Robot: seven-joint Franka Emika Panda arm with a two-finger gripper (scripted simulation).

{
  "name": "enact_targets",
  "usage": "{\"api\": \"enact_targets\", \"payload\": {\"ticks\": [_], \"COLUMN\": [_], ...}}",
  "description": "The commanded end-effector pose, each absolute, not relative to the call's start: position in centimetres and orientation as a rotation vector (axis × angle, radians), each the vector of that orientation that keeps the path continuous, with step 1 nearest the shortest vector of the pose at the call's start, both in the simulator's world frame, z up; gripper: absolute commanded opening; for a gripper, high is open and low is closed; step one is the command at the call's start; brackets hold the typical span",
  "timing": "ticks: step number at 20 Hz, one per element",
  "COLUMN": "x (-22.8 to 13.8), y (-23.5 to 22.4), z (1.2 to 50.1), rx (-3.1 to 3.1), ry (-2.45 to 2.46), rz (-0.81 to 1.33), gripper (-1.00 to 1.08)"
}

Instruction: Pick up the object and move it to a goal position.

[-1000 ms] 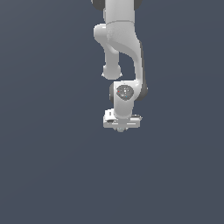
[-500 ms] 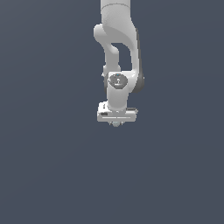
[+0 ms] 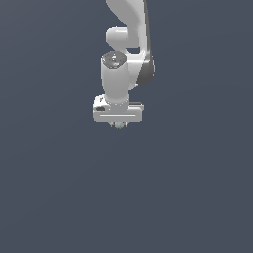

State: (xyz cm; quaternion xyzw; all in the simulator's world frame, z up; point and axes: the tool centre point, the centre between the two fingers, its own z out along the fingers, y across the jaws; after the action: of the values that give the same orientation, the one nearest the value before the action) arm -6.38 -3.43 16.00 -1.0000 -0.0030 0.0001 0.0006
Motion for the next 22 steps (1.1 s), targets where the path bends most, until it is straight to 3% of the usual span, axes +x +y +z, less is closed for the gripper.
{"api": "enact_targets", "payload": {"ticks": [1,22], "x": [-7.0,-10.7], "y": [-5.1,-17.5], "z": [18.7,38.5], "rx": [-3.140,-3.140], "ry": [-0.010,-0.009], "rz": [0.000,0.000], "gripper": [-1.00,-1.00]}}
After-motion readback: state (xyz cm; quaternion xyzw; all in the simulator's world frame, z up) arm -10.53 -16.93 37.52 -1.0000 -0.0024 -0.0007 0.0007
